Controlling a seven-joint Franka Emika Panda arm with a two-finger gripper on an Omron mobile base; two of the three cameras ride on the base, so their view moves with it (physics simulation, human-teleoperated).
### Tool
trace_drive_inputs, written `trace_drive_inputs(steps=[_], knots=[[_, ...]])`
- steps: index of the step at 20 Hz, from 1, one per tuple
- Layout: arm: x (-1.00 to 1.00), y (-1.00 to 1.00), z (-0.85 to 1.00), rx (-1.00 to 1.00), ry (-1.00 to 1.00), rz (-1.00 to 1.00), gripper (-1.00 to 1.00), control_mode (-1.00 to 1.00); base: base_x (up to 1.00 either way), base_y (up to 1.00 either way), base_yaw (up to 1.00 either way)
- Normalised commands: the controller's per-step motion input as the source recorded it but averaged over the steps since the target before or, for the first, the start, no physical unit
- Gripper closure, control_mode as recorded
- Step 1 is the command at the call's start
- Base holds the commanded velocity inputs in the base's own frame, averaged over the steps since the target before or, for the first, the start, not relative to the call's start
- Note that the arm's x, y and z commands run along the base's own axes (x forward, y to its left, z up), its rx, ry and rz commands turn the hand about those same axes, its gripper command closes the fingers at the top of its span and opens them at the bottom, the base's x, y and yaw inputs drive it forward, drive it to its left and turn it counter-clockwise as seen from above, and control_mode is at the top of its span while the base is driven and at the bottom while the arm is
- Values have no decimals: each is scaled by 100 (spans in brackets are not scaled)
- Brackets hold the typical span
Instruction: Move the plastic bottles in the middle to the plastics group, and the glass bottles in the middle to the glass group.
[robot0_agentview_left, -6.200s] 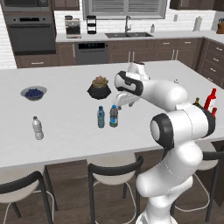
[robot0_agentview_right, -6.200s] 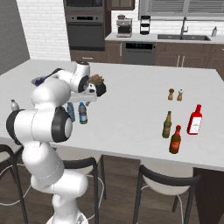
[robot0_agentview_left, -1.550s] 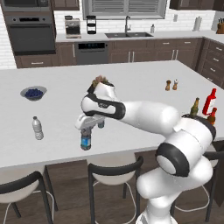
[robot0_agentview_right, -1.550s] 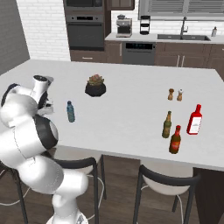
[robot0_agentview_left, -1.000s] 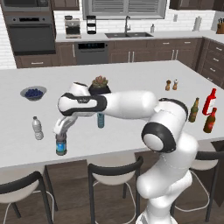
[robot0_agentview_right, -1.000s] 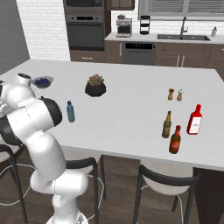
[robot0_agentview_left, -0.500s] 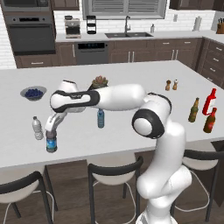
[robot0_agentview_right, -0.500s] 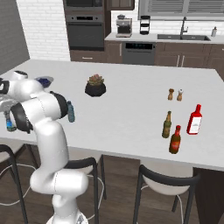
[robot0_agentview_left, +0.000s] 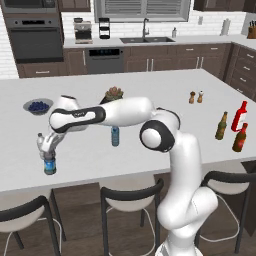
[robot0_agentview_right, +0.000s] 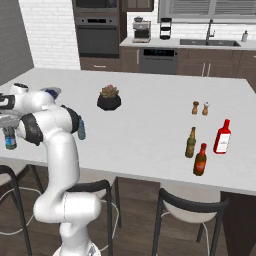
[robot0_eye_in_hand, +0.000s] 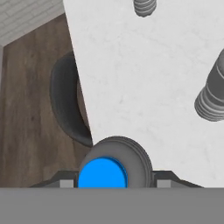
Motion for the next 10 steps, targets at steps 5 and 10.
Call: trace_drive_inputs(steps=[5,10], knots=[[25,32,-1,0,0,0,100,-100,0,0,0],[2,37,-2,0,5,0,100,-100,0,0,0]])
